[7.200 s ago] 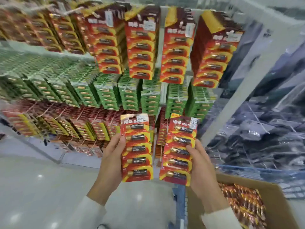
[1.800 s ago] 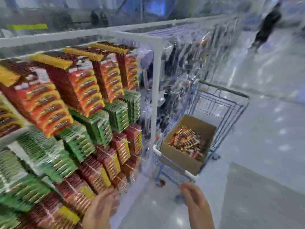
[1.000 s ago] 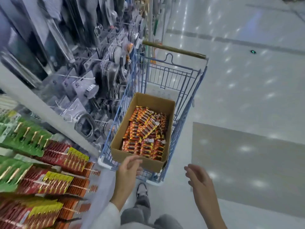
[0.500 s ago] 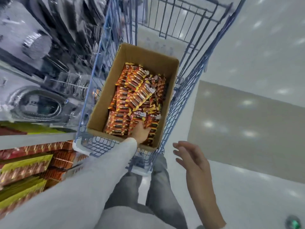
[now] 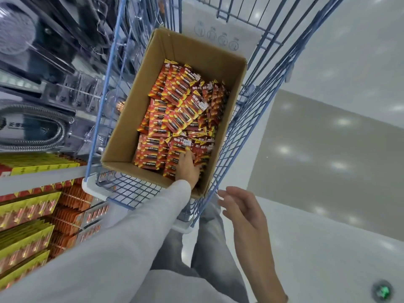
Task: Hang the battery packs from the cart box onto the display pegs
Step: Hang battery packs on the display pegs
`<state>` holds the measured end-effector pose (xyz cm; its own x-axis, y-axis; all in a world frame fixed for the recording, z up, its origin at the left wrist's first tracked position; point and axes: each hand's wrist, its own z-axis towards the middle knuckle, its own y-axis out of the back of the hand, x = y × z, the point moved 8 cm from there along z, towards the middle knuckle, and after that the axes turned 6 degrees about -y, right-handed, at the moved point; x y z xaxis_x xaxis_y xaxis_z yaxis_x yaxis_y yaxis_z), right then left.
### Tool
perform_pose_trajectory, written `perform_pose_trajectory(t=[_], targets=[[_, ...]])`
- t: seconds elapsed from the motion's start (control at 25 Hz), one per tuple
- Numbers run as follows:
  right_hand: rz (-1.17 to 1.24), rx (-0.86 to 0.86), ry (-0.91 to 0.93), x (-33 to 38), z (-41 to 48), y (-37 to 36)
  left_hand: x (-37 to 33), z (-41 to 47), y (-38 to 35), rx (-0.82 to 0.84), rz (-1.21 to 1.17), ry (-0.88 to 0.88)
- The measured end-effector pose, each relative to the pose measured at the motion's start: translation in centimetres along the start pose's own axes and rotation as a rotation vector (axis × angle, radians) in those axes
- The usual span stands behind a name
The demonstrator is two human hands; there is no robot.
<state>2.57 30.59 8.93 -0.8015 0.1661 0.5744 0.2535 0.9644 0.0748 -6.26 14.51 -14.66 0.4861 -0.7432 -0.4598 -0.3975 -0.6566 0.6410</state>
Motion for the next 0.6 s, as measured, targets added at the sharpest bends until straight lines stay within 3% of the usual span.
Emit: perform_pose_trajectory(t=[0.16,0.28,0.44,0.6], targets=[[-0.030,-0.012,0.009,0.0,0.2,0.6,1.5,0.6,-0.8,0.058,-0.121,0.029],[-0.067,-0.010,0.037,0.5,1.1,0.5,2.2,0.7,1.7,0.010,-0.254,0.055],[-0.168,0.033,0.071,1.7,3.3,-2.6,3.3,-2.3,8.6,-0.030,-0.807,0.152],[-0.248,0.100,-0.058,-0.1,9.0,-7.9,5.3,-6.9,15.8,-0.116,-0.975,0.118]])
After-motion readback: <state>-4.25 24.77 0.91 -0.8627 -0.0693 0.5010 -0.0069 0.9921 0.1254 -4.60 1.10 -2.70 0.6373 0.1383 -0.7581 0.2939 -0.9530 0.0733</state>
